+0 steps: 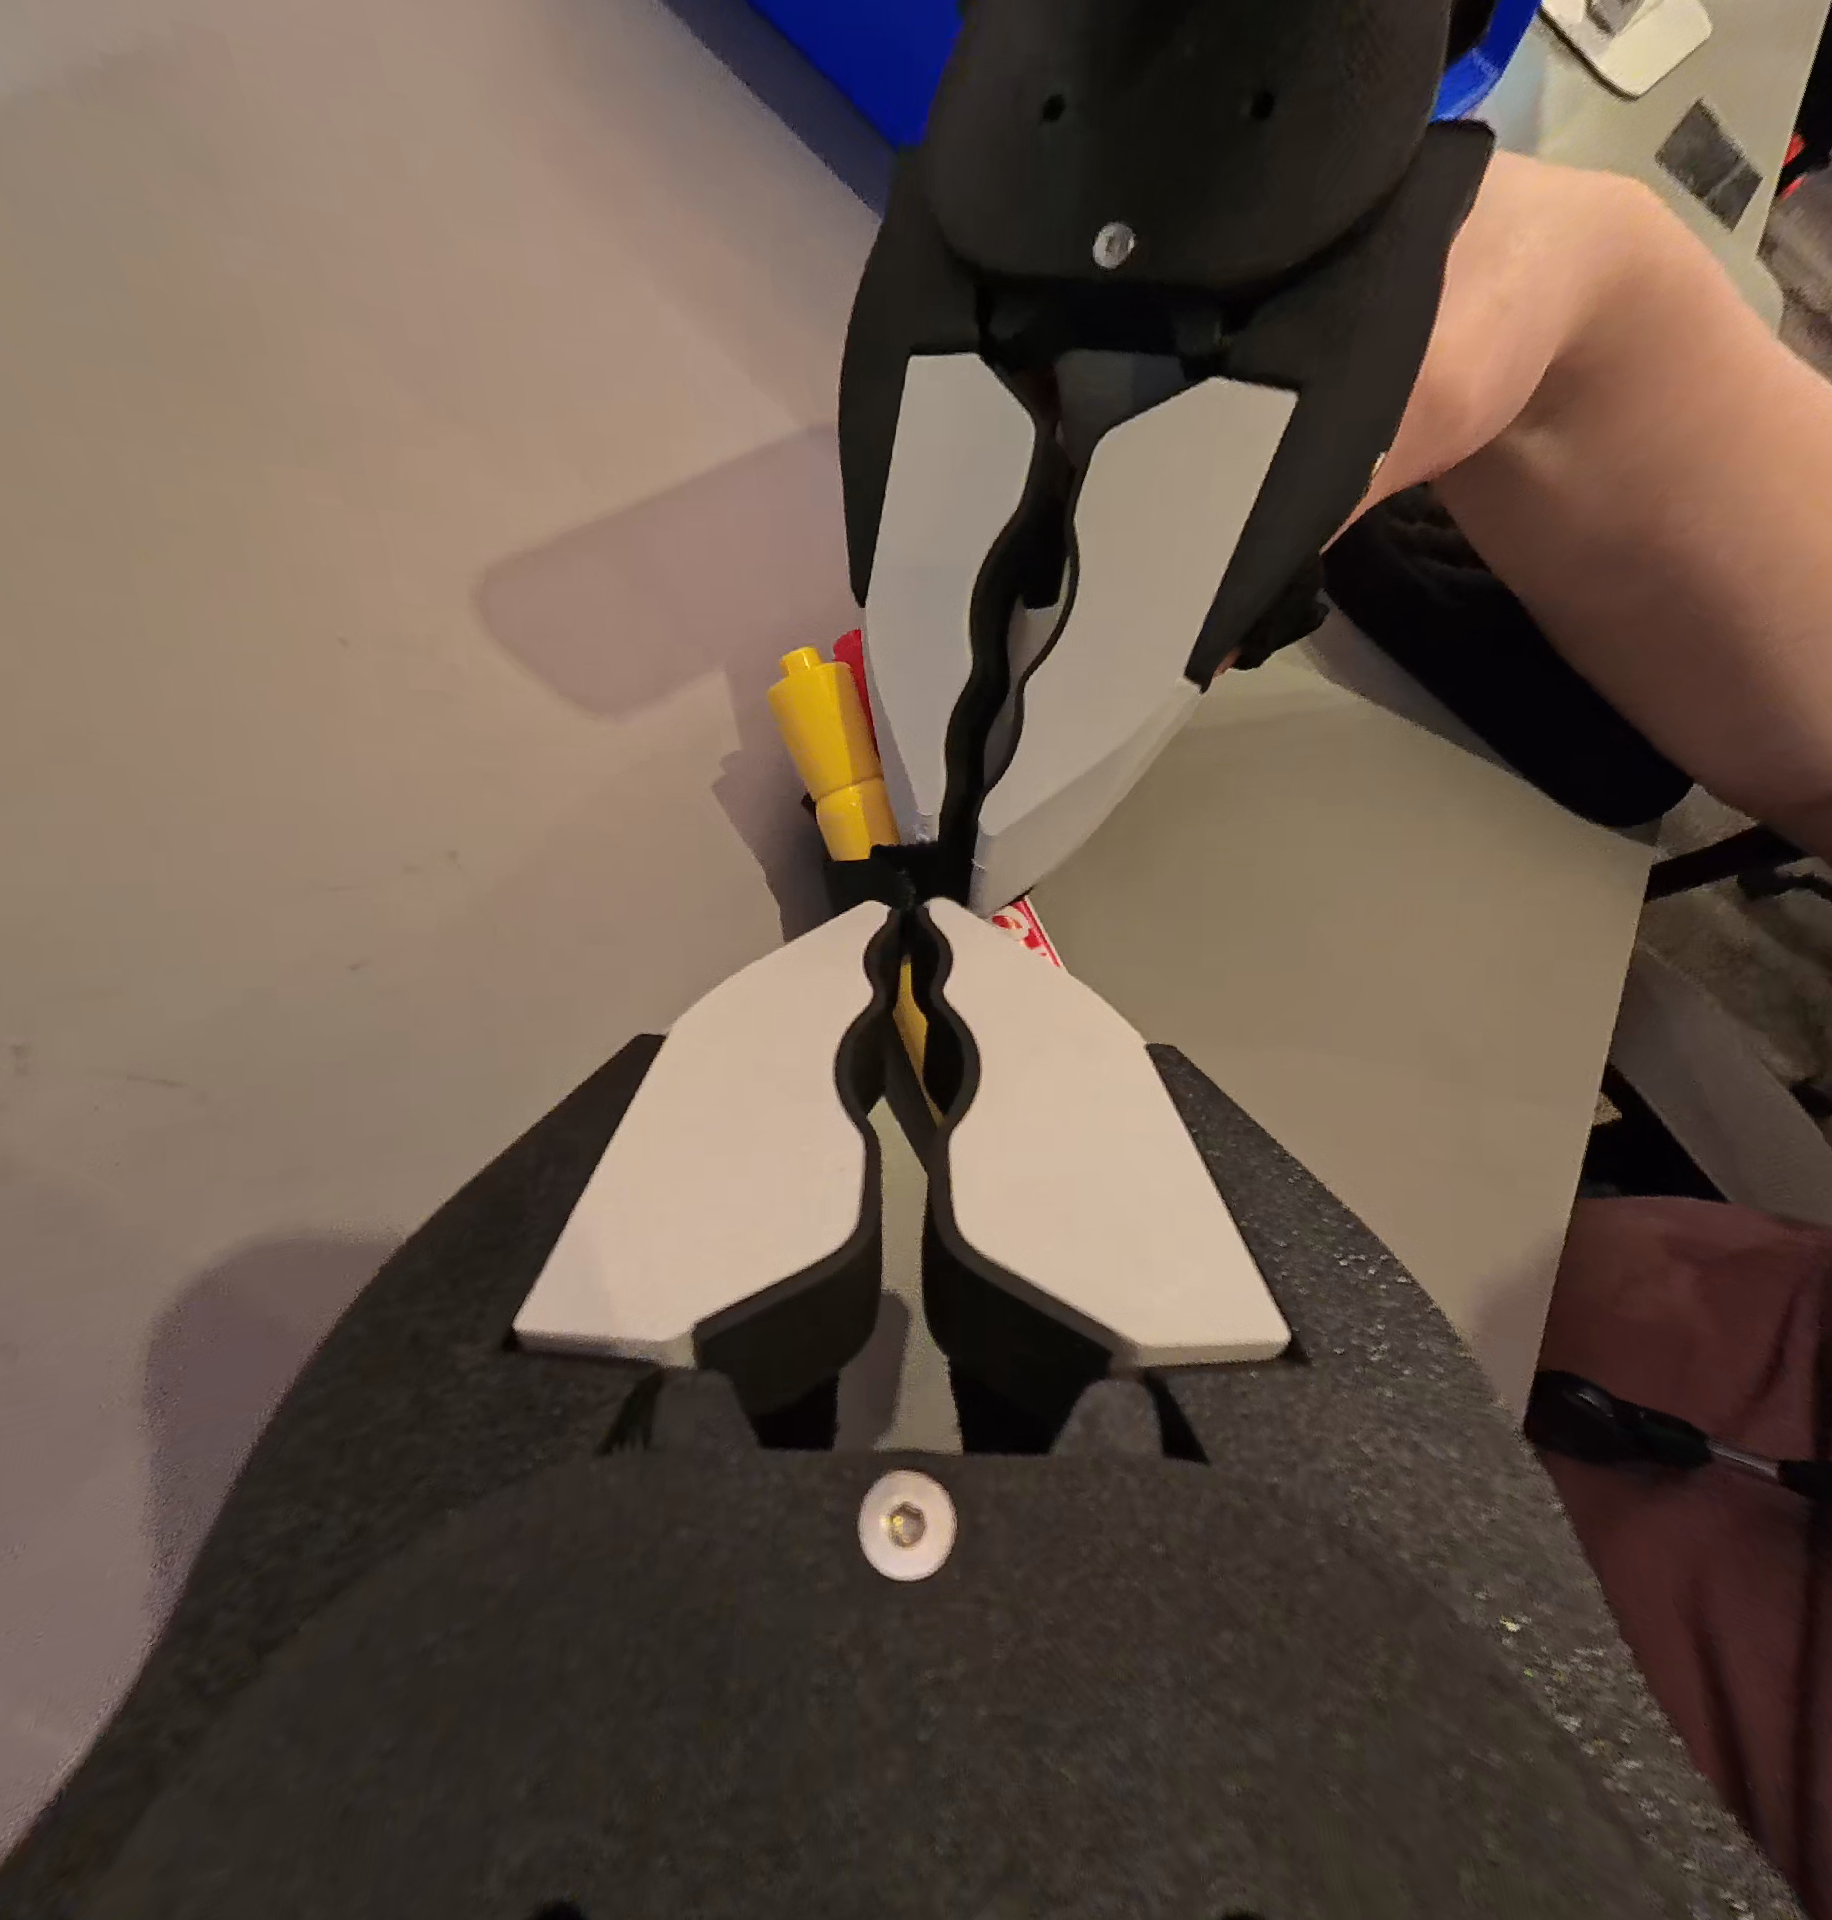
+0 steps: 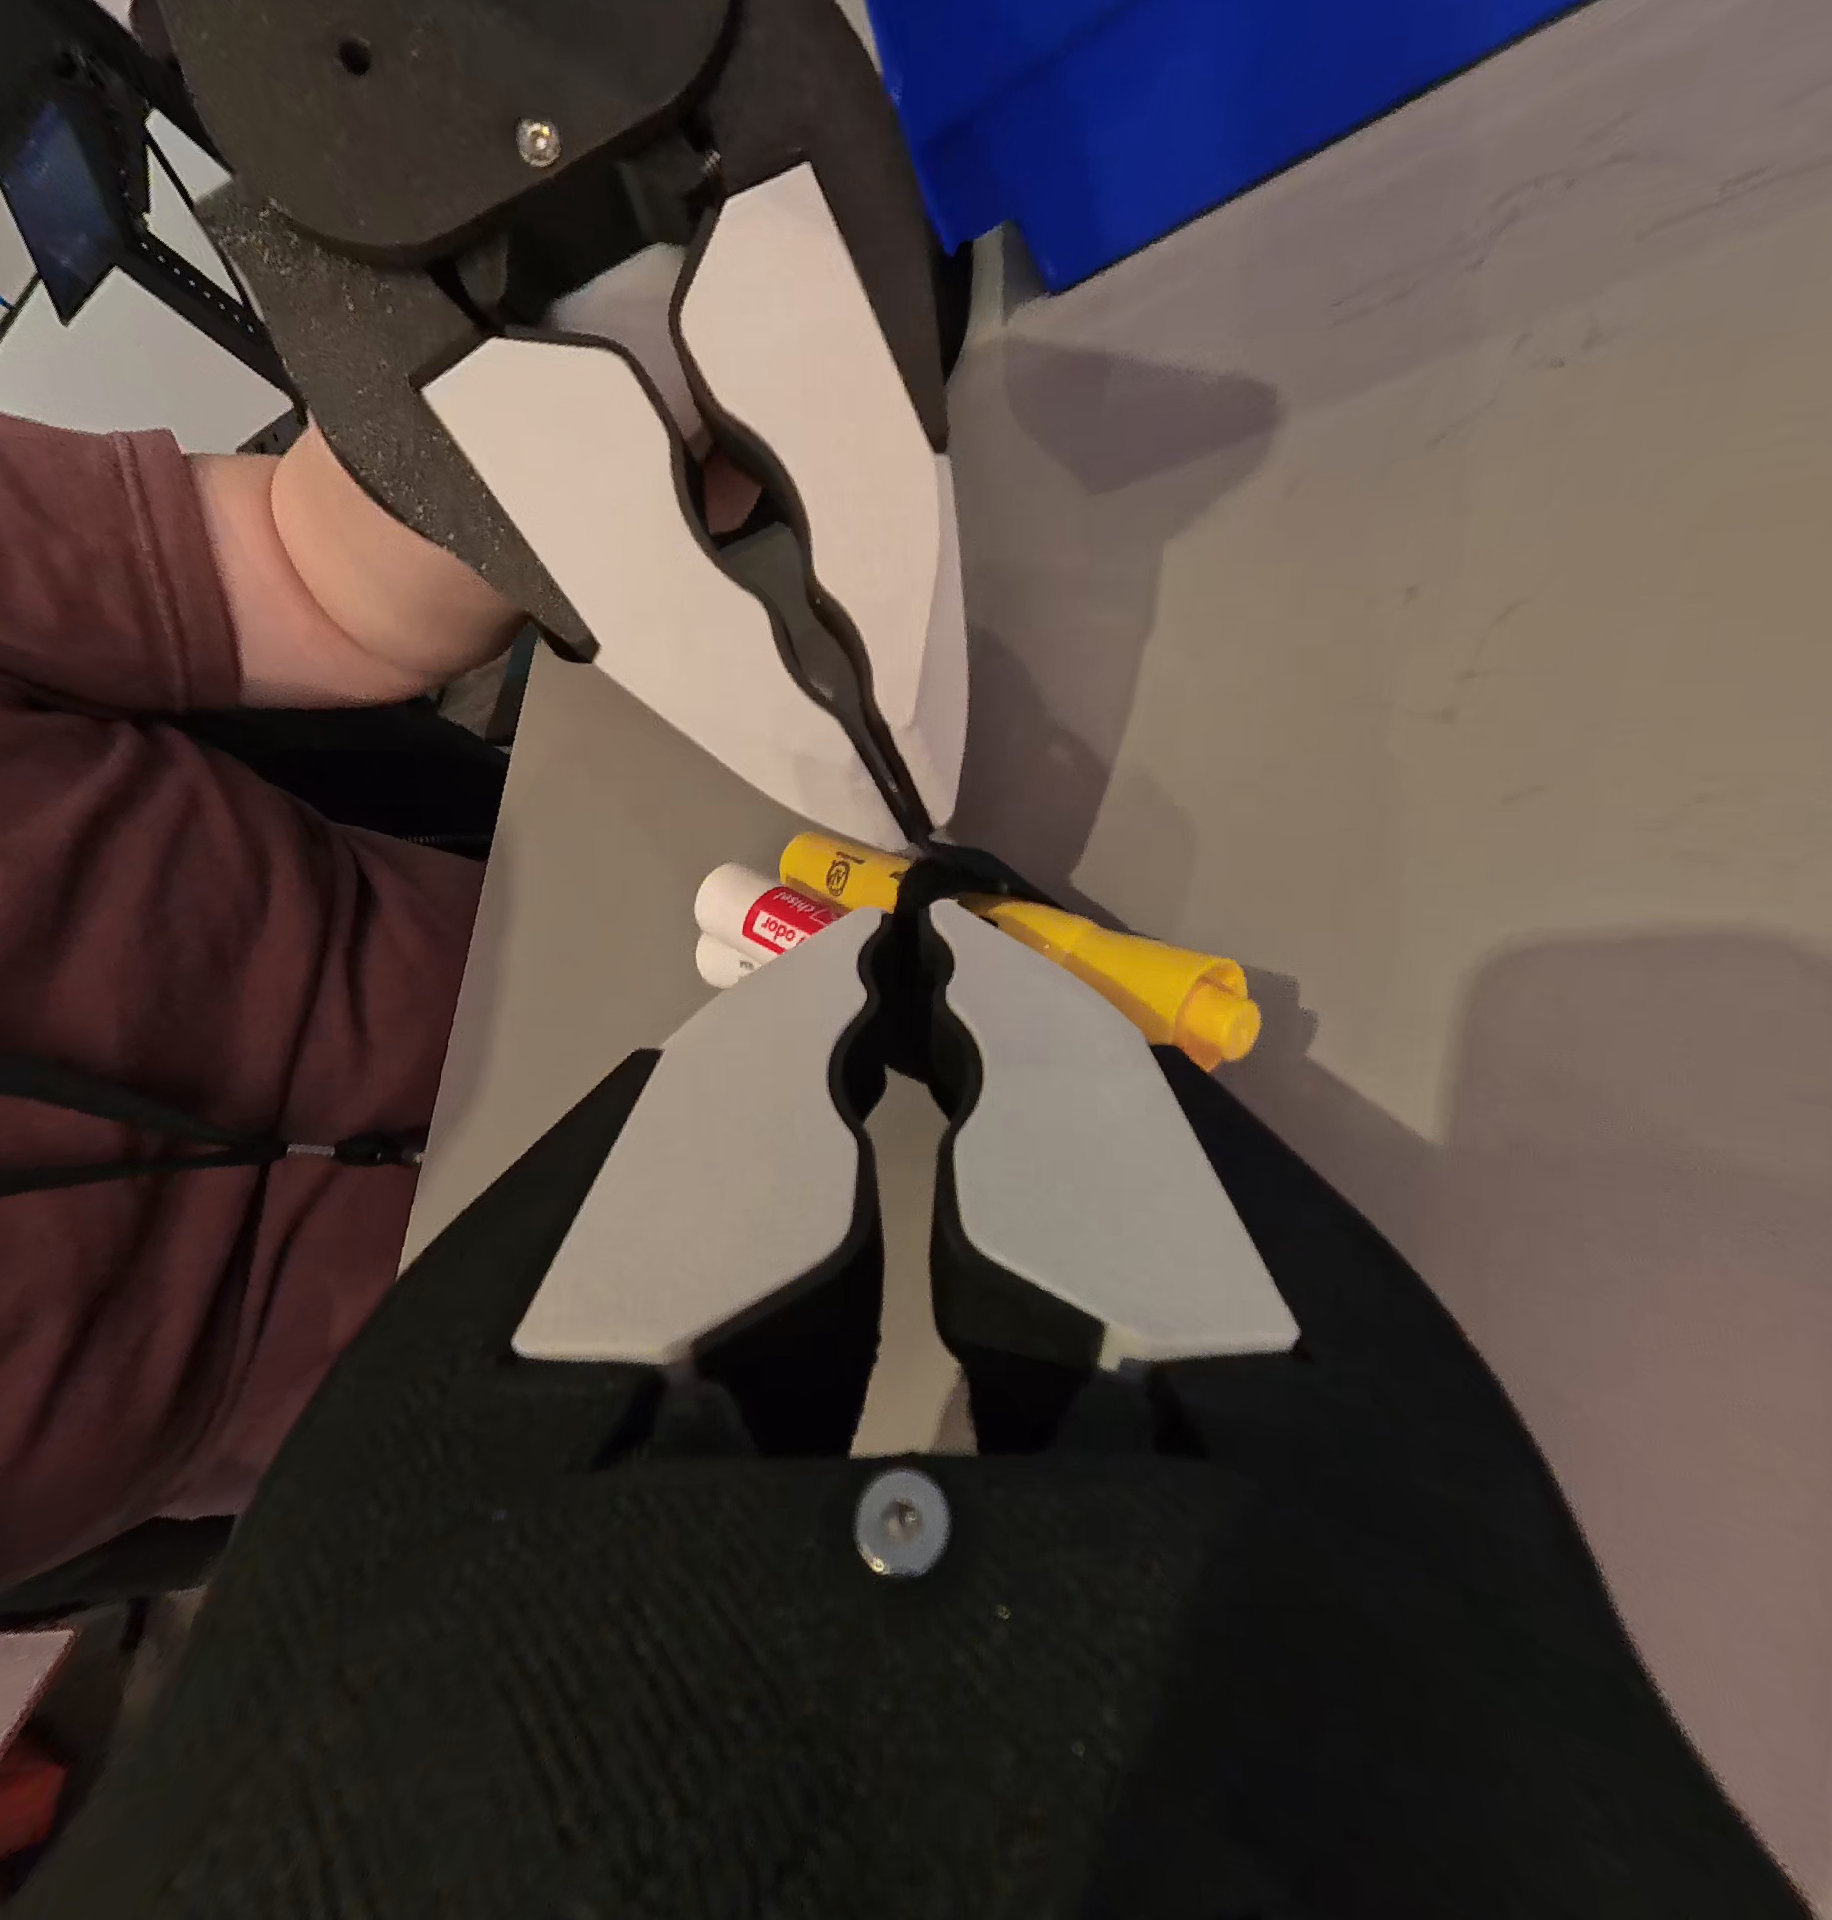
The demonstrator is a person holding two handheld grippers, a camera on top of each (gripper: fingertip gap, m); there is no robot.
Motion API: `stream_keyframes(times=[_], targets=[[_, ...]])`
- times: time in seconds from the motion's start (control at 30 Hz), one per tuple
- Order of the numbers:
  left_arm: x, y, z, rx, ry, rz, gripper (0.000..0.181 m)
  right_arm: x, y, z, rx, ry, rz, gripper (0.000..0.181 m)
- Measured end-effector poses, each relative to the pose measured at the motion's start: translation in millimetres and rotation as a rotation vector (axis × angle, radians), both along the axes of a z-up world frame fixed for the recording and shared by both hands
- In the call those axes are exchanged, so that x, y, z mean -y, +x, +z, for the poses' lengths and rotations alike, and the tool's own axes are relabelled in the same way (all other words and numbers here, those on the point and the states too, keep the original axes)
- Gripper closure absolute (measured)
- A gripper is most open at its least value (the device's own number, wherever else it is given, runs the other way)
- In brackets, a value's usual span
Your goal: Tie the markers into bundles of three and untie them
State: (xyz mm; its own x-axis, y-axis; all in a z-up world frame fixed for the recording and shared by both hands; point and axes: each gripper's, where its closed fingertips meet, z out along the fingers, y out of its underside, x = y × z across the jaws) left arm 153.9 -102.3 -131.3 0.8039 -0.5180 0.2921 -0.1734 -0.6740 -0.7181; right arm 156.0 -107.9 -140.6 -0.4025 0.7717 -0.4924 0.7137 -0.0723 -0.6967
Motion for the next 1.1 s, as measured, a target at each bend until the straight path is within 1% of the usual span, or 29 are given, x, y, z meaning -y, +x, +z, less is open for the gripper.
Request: stream_keyframes(times=[0.2, 0.33, 0.4, 0.43, 0.53, 0.57, 0.6, 0.63, 0.7, 0.77, 0.8, 0.9, 0.93, 0.97, 1.03, 1.07, 1.1], targets=[[-1.1, -6.5, 4.3, 0.034, 0.01, 0.052, 0.181, -3.1, 0.5, -0.1, -0.006, -0.004, -0.001, 0.177], [-2.2, -6.4, 0.6, 0.057, -0.015, 0.068, 0.18, -6.3, 1.1, -5.1, 0.003, -0.019, -0.003, 0.177], [-5.6, -14.2, 0.3, 0.054, -0.007, 0.114, 0.18, -9.8, 1.8, -8.3, 0.005, -0.013, -0.015, 0.177], [-4.1, -12.1, 1.0, 0.083, -0.024, 0.108, 0.18, -9.9, 2.9, -8.0, 0.007, -0.024, -0.015, 0.177], [-7.5, -14.0, -0.9, 0.051, -0.017, 0.14, 0.18, -11.6, 2.8, -9.2, 0.012, -0.009, -0.027, 0.177], [-10.0, -18.3, -1.1, 0.05, -0.017, 0.165, 0.18, -12.7, 5.7, -12.7, 0.032, 0.004, -0.021, 0.178], [-15.3, -43.5, -3.7, -0.06, 0.019, 0.262, 0.18, -13.6, 10.3, -14.4, 0.038, 0.006, -0.01, 0.178], [-13.1, -51.6, -1.0, -0.054, 0.017, 0.279, 0.18, -19.9, 14.0, -18.1, 0.05, 0.028, -0.03, 0.178], [-9.6, -44.7, 13.4, 0.091, 0.016, 0.261, 0.18, -30.3, 12.2, -22.8, 0.067, 0.048, -0.086, 0.178], [-9.6, -42.5, 8.1, 0.011, 0.015, 0.245, 0.18, -29.8, 9.0, -28.8, 0.105, 0.087, -0.078, 0.178], [-10.3, -39.7, 5.4, -0.018, 0.012, 0.23, 0.18, -28.9, 6.5, -28.5, 0.095, 0.1, -0.076, 0.178], [-11.8, -34.8, -0.7, -0.019, -0.025, 0.215, 0.18, -28.0, 8.7, -28.6, 0.087, 0.094, -0.078, 0.178], [-13.4, -36.3, -1.4, -0.011, -0.024, 0.231, 0.18, -28.2, 10.5, -28.5, 0.084, 0.086, -0.078, 0.177], [-14.0, -39.3, -4.4, -0.018, -0.037, 0.247, 0.18, -28.2, 12.0, -28.2, 0.082, 0.076, -0.079, 0.175], [-14.5, -45.4, -10.1, -0.025, -0.063, 0.272, 0.18, -35.8, 10.1, -27.0, 0.083, 0.068, -0.129, 0.158], [-16.6, -48.6, -9.3, -0.022, -0.044, 0.29, 0.176, -41.6, 7.9, -25.9, 0.084, 0.069, -0.165, 0.149], [-19.0, -53.9, -8.0, -0.027, -0.019, 0.322, 0.167, -47.2, 6.1, -25.3, 0.085, 0.079, -0.199, 0.14]])
